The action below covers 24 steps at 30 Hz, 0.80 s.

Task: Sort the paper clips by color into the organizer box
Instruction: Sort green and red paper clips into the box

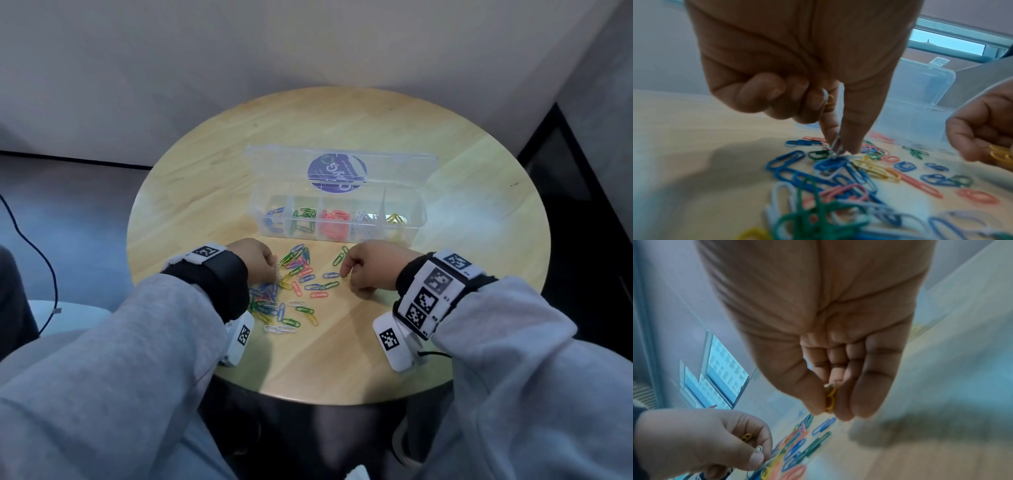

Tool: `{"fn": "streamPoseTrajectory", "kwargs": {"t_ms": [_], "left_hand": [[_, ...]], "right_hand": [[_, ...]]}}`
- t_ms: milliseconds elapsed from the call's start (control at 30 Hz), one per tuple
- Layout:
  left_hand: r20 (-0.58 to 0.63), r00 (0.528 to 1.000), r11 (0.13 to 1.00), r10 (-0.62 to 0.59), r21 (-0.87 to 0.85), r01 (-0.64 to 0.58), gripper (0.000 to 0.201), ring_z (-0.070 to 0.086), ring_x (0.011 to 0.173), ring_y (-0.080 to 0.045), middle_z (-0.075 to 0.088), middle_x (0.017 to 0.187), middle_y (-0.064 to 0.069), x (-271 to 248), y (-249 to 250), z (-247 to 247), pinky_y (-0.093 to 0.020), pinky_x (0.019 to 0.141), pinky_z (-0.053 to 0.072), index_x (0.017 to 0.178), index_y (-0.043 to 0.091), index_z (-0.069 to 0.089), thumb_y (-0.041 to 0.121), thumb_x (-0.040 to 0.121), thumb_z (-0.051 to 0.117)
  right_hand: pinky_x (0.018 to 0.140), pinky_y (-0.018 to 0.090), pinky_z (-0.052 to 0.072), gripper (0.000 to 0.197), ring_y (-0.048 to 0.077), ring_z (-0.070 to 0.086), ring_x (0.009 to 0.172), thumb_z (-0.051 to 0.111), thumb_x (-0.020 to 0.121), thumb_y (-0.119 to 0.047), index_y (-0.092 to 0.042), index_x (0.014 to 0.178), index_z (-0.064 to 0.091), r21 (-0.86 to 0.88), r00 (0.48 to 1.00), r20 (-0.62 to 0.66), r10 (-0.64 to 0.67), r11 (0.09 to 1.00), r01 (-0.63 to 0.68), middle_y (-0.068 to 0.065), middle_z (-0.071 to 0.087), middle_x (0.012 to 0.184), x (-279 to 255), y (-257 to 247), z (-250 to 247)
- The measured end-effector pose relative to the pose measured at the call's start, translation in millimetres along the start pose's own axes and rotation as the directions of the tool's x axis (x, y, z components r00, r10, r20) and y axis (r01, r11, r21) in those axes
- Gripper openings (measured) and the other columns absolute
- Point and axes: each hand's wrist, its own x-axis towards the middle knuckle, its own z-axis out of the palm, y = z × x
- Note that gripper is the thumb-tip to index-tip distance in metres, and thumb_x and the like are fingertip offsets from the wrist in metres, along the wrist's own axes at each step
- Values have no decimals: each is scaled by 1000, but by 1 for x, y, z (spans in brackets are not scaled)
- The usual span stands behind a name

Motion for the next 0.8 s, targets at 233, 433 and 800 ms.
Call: {"fn": "streamPoseTrajectory", "kwargs": {"t_ms": [233, 433, 800], "left_hand": [[-23, 995, 992, 96, 79, -94, 22, 47, 75, -17, 48, 77, 7, -5, 9, -3, -20, 49, 29, 88, 28, 60, 9, 77, 63], [39, 993, 960, 116, 253, -122, 26, 49, 81, -18, 53, 87, 4, -7, 20, -2, -22, 53, 31, 96, 26, 60, 23, 73, 72], [40, 993, 957, 107, 266, -114, 12, 52, 77, -16, 55, 74, 7, -2, 22, 0, -18, 48, 30, 81, 25, 59, 20, 75, 69]], "right_hand": [[49, 25, 46, 23, 20, 49, 52, 37, 90, 2, -8, 76, 52, 386, 991, 128, 41, 918, -88, 12, 53, 70, -1, -4, 3], [40, 19, 42, 21, 17, 47, 51, 37, 90, 2, -11, 77, 48, 429, 990, 140, 24, 900, -83, 7, 49, 65, 2, -3, 6], [68, 32, 47, 12, 20, 52, 66, 60, 83, -20, -20, 73, 53, 152, 990, 135, -31, 988, 11, 5, 61, 76, -3, -12, 12]]}}
